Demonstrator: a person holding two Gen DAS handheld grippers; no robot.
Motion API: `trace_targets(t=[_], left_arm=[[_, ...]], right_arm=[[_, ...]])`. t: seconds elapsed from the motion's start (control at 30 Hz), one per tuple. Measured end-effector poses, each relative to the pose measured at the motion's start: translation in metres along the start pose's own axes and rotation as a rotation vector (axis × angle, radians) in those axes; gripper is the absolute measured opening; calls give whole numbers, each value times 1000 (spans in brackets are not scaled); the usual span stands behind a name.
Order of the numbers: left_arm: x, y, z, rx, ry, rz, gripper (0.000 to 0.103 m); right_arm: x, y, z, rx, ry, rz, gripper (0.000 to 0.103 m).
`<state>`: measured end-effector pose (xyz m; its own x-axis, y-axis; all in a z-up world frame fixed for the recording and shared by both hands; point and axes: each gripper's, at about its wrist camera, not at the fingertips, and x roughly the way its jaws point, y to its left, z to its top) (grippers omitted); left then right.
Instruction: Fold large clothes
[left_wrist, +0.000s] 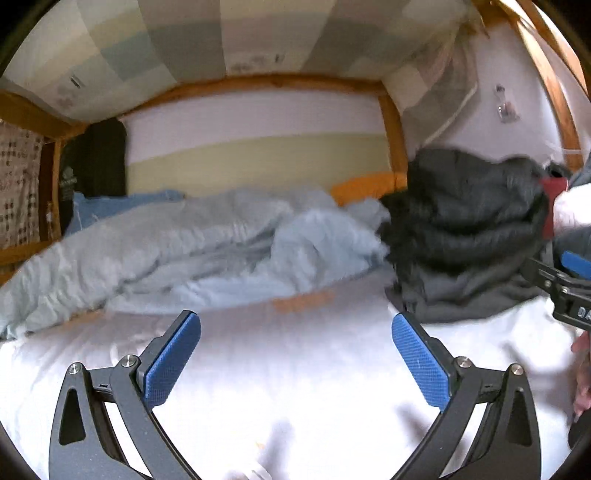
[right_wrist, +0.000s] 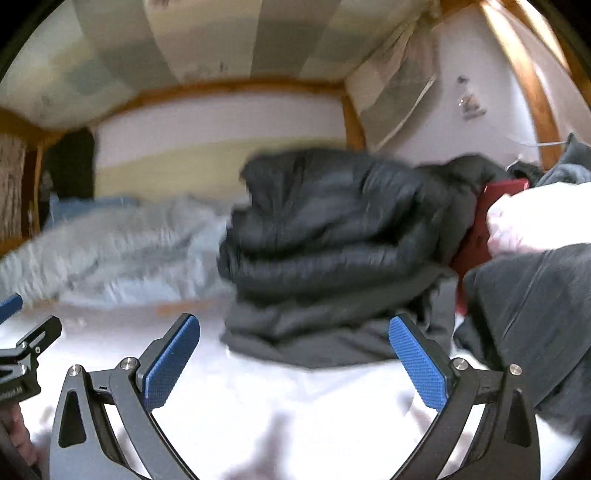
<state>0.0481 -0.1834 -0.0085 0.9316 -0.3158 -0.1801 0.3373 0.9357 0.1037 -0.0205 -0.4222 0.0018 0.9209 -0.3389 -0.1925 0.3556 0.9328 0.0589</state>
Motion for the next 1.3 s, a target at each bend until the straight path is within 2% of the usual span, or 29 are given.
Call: trace_targets(t=[0.03,0.1,0.27,0.33,0.43,0.53,0.83,1.0,1.3], left_arm=[[1,1,2,-10,-2,-14,103],[-2,1,2,-19,-36,-2,103],[-12,-13,1,43,-79,40,103],[-12,-14,2,52,-85,28,103],[-16,-8,3,23,-109,66,103],[-16,-4,3,4,-108,63,103],[-22,-17,3,66,-141,72,103],[-31,-15,2,54,-182,93,103],[-33,-19,2,66,-199,96,103]], right_arm=[[4,2,0,-10,18,10,103],[2,2,-1,-16,-1,15,103],[-6,7,-3,-41,-48,8,103],[-8,9,-3,-51,-56,12,103],[-16,5,-3,-34,-98,12,103],[-21,1,-4,-17,-122,-5,103],[-24,9,-5,-62,-116,-30,103],[-19,5,-4,-47,-108,-20,103],[-17,5,-4,-59,-105,-22,103]])
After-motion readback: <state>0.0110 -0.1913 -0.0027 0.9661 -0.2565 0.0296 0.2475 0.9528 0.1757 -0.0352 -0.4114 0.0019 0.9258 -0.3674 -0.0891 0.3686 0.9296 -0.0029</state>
